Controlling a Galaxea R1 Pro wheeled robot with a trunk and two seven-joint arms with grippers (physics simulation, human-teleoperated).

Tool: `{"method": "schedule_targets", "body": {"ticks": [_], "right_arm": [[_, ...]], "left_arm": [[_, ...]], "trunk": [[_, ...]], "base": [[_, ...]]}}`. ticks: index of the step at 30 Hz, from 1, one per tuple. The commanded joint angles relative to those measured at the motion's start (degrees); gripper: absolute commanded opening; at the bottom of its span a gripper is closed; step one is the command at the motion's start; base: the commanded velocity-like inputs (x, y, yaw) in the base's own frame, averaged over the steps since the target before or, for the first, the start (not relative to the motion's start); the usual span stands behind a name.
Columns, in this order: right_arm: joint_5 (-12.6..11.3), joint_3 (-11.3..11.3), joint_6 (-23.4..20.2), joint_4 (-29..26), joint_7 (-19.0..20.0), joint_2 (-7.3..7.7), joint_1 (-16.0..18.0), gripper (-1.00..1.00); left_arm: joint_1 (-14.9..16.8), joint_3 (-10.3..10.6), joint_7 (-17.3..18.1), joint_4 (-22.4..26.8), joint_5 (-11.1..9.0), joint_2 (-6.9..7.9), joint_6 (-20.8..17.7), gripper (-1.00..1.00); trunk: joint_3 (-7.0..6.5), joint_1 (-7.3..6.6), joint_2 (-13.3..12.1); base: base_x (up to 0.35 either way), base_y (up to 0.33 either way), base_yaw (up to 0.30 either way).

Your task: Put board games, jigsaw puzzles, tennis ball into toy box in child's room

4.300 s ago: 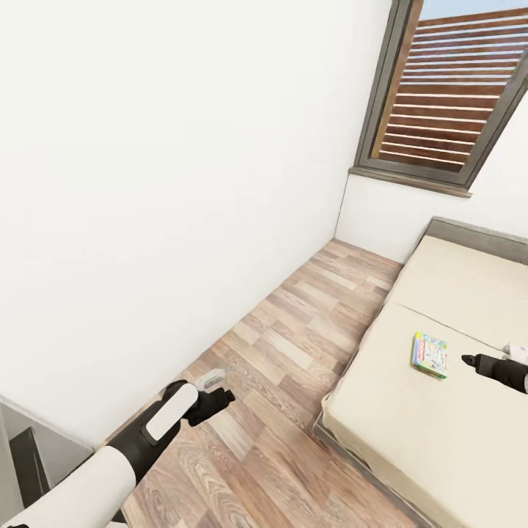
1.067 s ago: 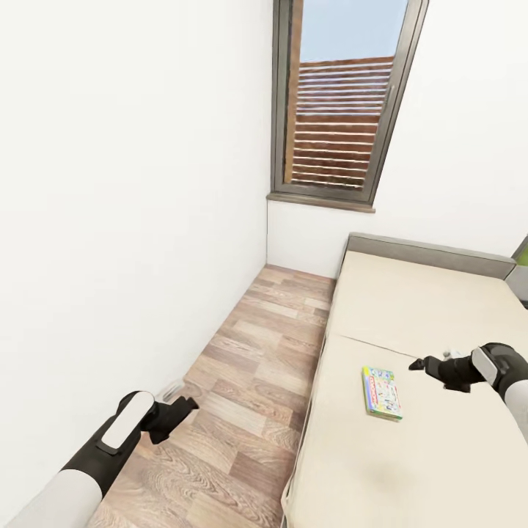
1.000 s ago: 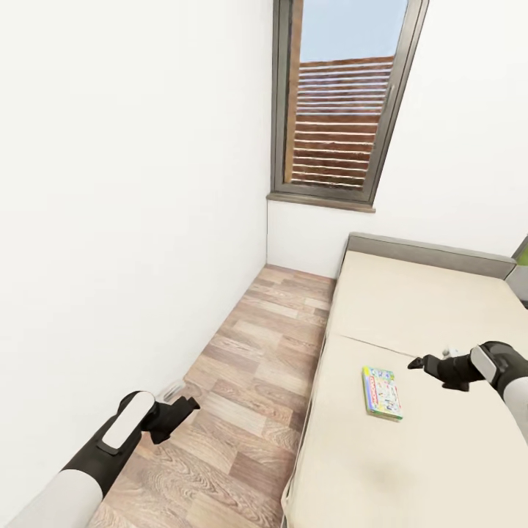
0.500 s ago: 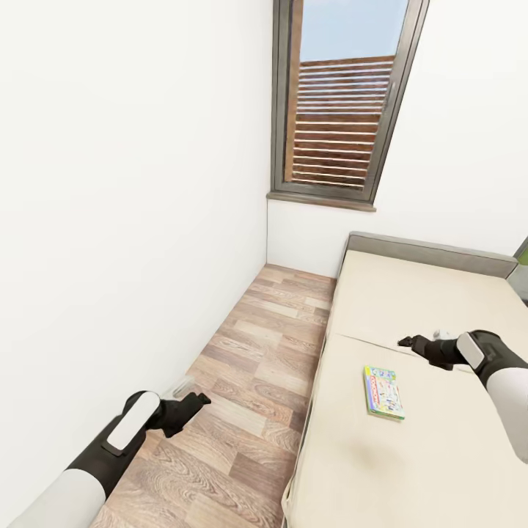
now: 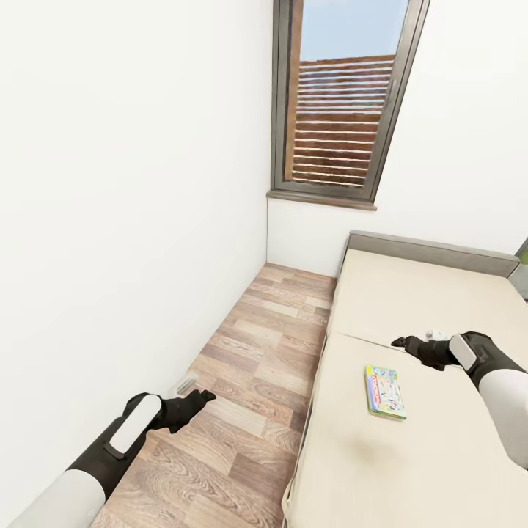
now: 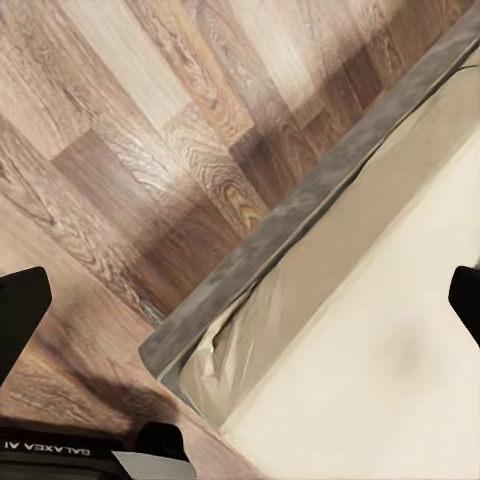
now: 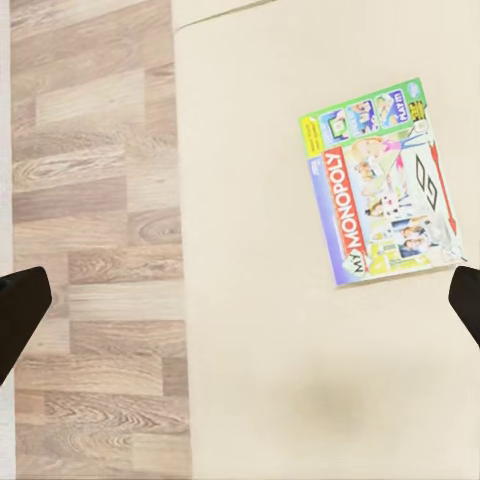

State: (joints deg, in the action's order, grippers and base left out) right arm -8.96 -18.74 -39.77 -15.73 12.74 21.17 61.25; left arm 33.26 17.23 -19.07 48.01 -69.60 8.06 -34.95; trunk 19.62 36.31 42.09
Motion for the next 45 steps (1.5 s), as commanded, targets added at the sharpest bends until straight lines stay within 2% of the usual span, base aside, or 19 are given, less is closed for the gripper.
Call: {"method": "schedule_targets", "body": {"ticks": [1, 12, 13, 18, 34, 45], "right_arm": [[-0.3, -0.2, -0.3, -0.1, -0.1, -0.19, 0.0, 1.00], [-0.8, -0.3, -3.2, -0.4, -0.3, -0.86, 0.0, 1.00], [-1.6, -0.3, -3.3, -0.4, -0.3, -0.87, 0.0, 1.00], [-2.5, -0.3, -3.4, -0.4, -0.3, -0.87, 0.1, 1.00], [-2.9, -0.3, -3.5, -0.2, -0.3, -0.84, 0.1, 1.00], [-5.0, -0.3, -3.5, -0.1, -0.3, -0.75, 0.1, 1.00]], "left_arm": [[0.0, 0.2, -0.5, 0.1, -0.6, 0.08, 0.0, 1.00], [0.0, 0.2, -0.4, 0.1, -0.4, 0.11, 0.1, 1.00], [0.0, 0.3, -0.4, 0.1, -0.4, 0.11, 0.1, 1.00], [0.0, 0.3, -0.4, 0.1, -0.4, 0.11, 0.1, 1.00], [0.0, 0.3, -0.4, 0.1, -0.4, 0.20, 0.1, 1.00], [0.0, 0.3, -0.4, 0.1, -0.4, 0.20, 0.1, 1.00]], "trunk": [[0.26, 0.24, 0.5], [1.63, 2.65, 4.9], [1.72, 2.87, 5.3], [2.16, 3.97, 7.3], [3.79, 7.49, 13.7], [4.74, 9.90, 18.1]], "base": [[0.000, 0.000, 0.000], [0.000, 0.000, -0.036], [0.000, 0.000, -0.046], [0.000, 0.000, -0.019], [0.000, 0.000, -0.002], [0.000, 0.000, 0.000]]}}
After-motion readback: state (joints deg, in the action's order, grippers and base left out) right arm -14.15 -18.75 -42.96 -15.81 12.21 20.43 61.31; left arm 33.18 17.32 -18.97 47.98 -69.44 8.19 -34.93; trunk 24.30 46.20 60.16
